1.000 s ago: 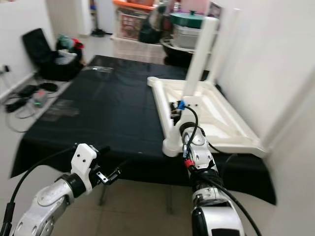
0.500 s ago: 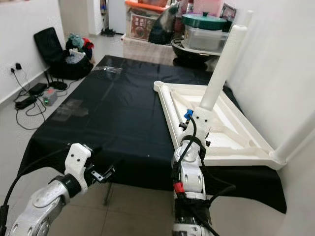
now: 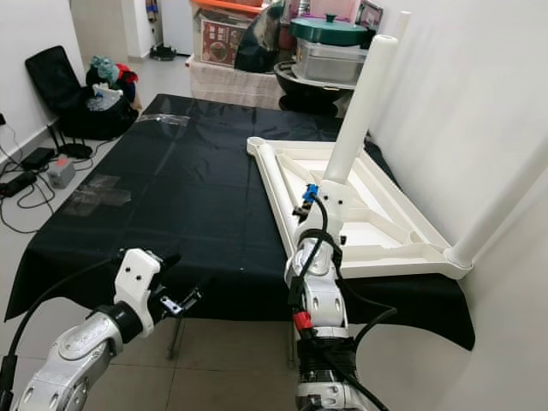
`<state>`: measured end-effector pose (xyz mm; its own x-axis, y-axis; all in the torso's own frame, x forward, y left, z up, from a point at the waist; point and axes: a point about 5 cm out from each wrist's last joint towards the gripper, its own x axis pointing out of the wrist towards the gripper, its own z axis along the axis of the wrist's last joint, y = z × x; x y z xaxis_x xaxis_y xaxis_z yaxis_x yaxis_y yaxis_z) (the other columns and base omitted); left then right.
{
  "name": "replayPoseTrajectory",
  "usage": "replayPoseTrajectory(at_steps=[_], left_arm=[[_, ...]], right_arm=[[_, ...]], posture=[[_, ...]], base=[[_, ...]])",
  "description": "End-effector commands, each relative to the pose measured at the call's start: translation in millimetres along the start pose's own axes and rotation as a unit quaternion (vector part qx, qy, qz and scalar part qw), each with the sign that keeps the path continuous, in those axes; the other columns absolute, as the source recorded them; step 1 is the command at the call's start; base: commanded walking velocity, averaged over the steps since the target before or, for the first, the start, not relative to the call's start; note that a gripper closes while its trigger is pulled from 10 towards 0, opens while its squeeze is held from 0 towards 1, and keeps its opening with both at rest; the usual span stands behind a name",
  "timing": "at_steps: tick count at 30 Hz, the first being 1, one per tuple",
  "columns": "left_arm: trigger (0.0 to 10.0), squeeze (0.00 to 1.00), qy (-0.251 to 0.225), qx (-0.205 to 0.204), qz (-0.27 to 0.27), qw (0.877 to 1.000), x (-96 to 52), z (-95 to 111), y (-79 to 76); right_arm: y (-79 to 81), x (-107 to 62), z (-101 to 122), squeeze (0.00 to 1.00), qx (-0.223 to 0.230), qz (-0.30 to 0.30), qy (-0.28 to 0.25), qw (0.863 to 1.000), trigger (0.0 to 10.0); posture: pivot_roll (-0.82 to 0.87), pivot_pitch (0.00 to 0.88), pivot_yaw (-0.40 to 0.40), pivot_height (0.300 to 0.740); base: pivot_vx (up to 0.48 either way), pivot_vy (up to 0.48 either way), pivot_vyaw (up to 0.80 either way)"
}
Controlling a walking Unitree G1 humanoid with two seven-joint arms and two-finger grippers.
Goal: Building children table
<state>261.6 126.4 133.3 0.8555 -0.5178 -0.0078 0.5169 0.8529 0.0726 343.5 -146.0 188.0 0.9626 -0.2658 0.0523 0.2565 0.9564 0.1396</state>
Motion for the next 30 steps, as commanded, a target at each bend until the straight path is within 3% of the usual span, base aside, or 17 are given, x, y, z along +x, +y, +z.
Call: replayPoseTrajectory(at_steps=[1,2,6,8,9,10,12,17,18,22,23,28,29,30], left_arm=[[10.0,0.0,0.008,-0.006,-0.003,1.0,1.5,-3,-1.4],[10.0,0.0,0.007,-0.006,-0.004,1.0,2.1,-2,-1.8],[10.0,0.0,0.007,-0.006,-0.004,1.0,2.1,-2,-1.8],[10.0,0.0,0.005,-0.006,-0.007,1.0,4.5,-2,-3.4],[10.0,0.0,0.005,-0.006,-0.007,1.0,4.5,-2,-3.4],[10.0,0.0,0.004,-0.006,-0.006,1.0,4.7,-1,-3.4],[10.0,0.0,0.003,-0.005,-0.003,1.0,4.3,-1,-2.5],[10.0,0.0,0.002,-0.003,0.001,1.0,3.8,-1,-1.0],[10.0,0.0,0.002,-0.003,0.002,1.0,3.9,-1,-0.5],[10.0,0.0,0.002,-0.003,0.002,1.0,3.9,-1,-0.5],[10.0,0.0,0.002,-0.003,0.002,1.0,4.1,-2,-0.3],[10.0,0.0,0.002,-0.003,0.002,1.0,4.1,-2,-0.3],[10.0,0.0,0.003,-0.003,-0.001,1.0,4.9,-2,-1.0],[10.0,0.0,0.003,-0.003,-0.001,1.0,4.9,-2,-1.0]], right_arm=[[-0.5,1.5,13,0.0,0.028,0.02,-0.029,0.999,10.0],[1.2,3.6,29,0.0,0.024,0.126,-0.07,0.989,10.0],[1.2,3.6,29,0.0,0.024,0.126,-0.07,0.989,10.0],[7.6,-0.2,37,0.0,-0.023,0.348,-0.084,0.933,10.0],[7.6,-0.2,37,0.0,-0.023,0.348,-0.084,0.933,10.0],[8.9,-0.9,32,0.0,-0.033,0.403,-0.067,0.912,10.0],[10.1,2.6,28,0.0,-0.035,0.417,-0.056,0.906,10.0],[14.1,8.3,26,0.0,-0.03,0.416,-0.044,0.908,10.0],[15.9,8.9,25,0.33,-0.03,0.417,-0.045,0.907,10.0],[15.9,8.9,25,0.33,-0.03,0.417,-0.045,0.907,10.0],[16.9,8.8,24,0.51,-0.031,0.42,-0.043,0.906,10.0],[16.9,8.8,24,0.51,-0.031,0.42,-0.043,0.906,10.0],[12.6,9.7,23,1.0,-0.041,0.413,-0.044,0.909,10.0],[12.6,9.7,23,1.0,-0.041,0.413,-0.044,0.909,10.0]], posture=[[0.12,0.0,-0.115,0.74],[0.12,0.0,-0.112,0.74],[0.12,0.0,-0.112,0.74],[0.14,0.0,-0.127,0.74],[0.14,0.0,-0.127,0.74],[0.15,0.0,-0.134,0.74],[0.15,0.0,-0.136,0.74],[0.16,0.0,-0.145,0.74],[0.16,0.0,-0.143,0.74],[0.16,0.0,-0.143,0.74],[0.15,0.0,-0.141,0.74],[0.15,0.0,-0.141,0.74],[0.15,0.0,-0.131,0.74],[0.15,0.0,-0.131,0.74]], base=[[0.0,0.0,0.0],[0.0,0.0,0.0],[0.0,0.0,0.0],[0.0,0.0,0.0],[0.0,0.0,0.0],[0.0,0.0,0.0],[0.0,0.0,0.0],[0.0,0.0,0.0],[0.0,0.0,0.0],[0.0,0.0,0.0],[0.0,0.0,0.0],[0.0,0.0,0.0],[0.0,0.0,0.0],[0.0,0.0,0.0]])
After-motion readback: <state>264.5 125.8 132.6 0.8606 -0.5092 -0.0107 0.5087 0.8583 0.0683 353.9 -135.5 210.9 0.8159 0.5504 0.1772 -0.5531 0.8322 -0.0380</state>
